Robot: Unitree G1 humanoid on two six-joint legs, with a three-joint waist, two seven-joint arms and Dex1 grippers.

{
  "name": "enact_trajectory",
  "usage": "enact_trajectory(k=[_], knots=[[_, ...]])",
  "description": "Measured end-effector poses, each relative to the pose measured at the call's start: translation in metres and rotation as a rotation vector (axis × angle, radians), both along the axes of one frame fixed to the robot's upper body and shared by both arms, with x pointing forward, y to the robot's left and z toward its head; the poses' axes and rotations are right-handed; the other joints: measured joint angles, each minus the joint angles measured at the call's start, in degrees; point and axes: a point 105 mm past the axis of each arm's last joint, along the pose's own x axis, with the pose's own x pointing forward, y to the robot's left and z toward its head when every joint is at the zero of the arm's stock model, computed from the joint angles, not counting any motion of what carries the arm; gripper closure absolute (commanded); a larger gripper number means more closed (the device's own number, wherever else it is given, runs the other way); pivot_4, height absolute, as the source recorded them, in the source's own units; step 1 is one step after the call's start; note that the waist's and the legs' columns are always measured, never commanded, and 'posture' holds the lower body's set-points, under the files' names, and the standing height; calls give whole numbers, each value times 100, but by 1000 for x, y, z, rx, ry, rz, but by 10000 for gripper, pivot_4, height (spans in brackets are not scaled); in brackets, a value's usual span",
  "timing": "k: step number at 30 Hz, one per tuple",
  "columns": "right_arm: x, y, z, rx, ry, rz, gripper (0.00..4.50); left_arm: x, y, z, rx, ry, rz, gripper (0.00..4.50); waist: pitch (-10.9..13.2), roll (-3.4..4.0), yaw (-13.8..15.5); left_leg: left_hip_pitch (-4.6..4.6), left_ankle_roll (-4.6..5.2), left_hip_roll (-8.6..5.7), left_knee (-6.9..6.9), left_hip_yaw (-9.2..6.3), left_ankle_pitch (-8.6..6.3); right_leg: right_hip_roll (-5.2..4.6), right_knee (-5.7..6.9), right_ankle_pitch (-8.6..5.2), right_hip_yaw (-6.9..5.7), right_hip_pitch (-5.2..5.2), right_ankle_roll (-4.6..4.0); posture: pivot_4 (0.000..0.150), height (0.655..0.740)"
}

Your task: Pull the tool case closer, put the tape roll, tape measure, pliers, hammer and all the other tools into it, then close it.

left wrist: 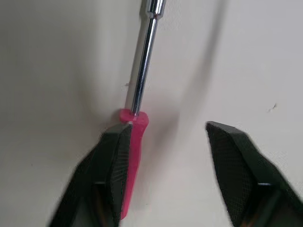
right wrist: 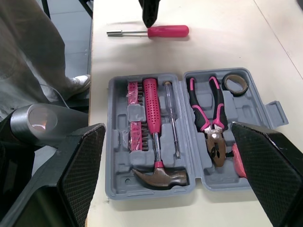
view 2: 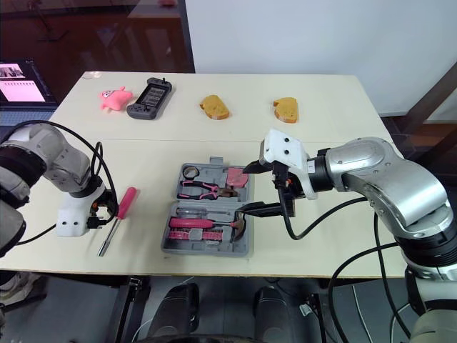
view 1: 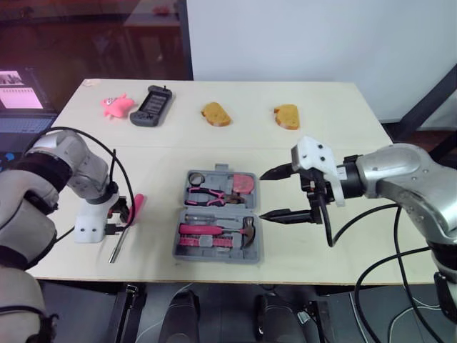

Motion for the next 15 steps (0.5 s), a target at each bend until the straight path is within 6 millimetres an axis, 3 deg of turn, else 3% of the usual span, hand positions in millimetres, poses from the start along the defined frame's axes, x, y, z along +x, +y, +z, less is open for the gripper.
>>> enact_trajectory(k=[2, 3, 12, 15], knots=[[0, 0, 0, -1, -1, -3, 0, 2, 1, 0, 1, -16, 6, 44424, 0, 0, -1, 0, 0, 0, 1, 0, 0, 0, 1, 0, 0, 0, 0, 1500, 7207], [0, 0, 0, -1, -2, -3, 0, 3, 1, 0, -1, -18, 8, 44804, 0, 0, -2, 0, 0, 0, 1, 0, 0, 0, 1, 0, 0, 0, 0, 1500, 7207], [-2, -2, 1, -1, -5, -10, 0, 8, 5, 2, -4, -40, 67, 44804, 0, 0, -2, 0, 0, 0, 3, 0, 0, 0, 3, 0, 0, 0, 0, 1500, 7207], [-2, -5, 0, -5, -4, -22, 0, 6, 7, -1, -16, -19, 144, 34825, 0, 0, -2, 0, 0, 0, 3, 0, 0, 0, 3, 0, 0, 0, 0, 1500, 7207]])
